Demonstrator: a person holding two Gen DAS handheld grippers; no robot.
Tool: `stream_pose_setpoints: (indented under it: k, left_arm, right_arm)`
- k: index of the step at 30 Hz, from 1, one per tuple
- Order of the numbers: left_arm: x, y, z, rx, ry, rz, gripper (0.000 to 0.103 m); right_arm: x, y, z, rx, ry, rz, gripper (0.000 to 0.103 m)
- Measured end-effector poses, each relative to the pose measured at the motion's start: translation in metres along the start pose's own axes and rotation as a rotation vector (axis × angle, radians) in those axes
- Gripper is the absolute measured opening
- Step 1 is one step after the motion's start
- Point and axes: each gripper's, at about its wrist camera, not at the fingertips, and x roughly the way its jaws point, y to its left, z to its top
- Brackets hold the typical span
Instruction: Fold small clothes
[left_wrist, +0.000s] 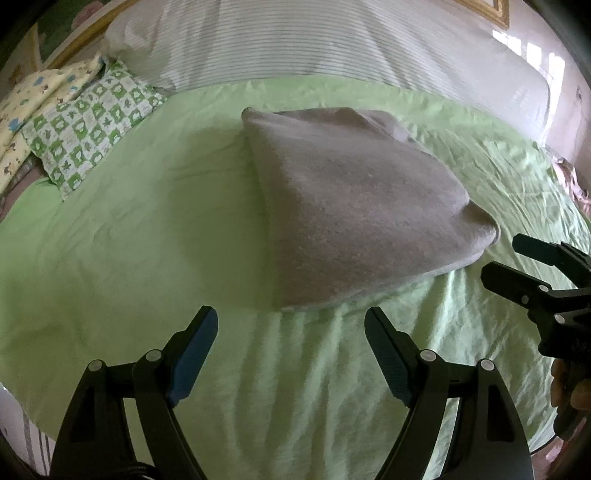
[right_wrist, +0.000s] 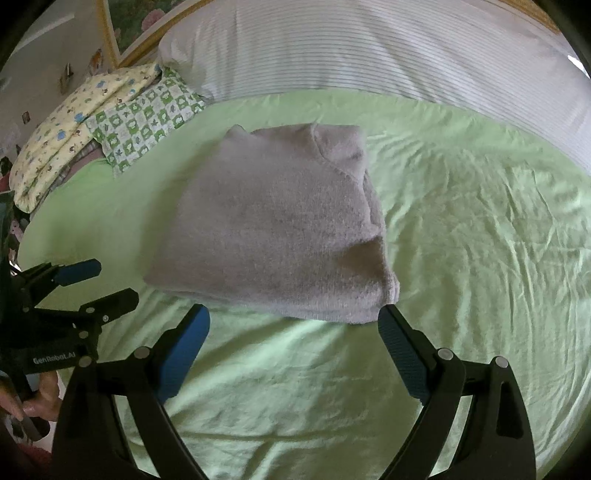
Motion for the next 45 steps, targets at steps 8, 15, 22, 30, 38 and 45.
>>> stream_pose_setpoints:
  k: [8, 15, 22, 30, 38, 45]
  left_arm:
    - [-0.002, -0.004, 0.003, 0.005, -0.003, -0.017, 0.082]
    - [-0.003, -0.007, 0.007, 0.013, -0.007, -0.03, 0.082]
    - [-0.002, -0.008, 0.008, 0.012, -0.003, -0.034, 0.082]
    - [0.0, -0.011, 0.009, 0.016, 0.005, -0.036, 0.082]
    - [-0.001, -0.011, 0.01, 0.014, -0.001, -0.036, 0.082]
    - [0.0, -0.01, 0.011, 0.013, -0.003, -0.035, 0.082]
  right_arm:
    - [0.002, -0.002, 0.002, -0.008, 0.002, 0.008, 0.093]
    - [0.0, 0.004, 0.001, -0.024, -0.004, 0.004, 0.093]
    - [-0.001, 0.009, 0.004, -0.035, -0.014, 0.007, 0.093]
    - [-0.001, 0.013, 0.007, -0.045, -0.014, 0.007, 0.093]
    - [0.0, 0.014, 0.008, -0.032, -0.018, 0.004, 0.093]
    - [0.001, 0.013, 0.009, -0.034, -0.019, 0.003, 0.093]
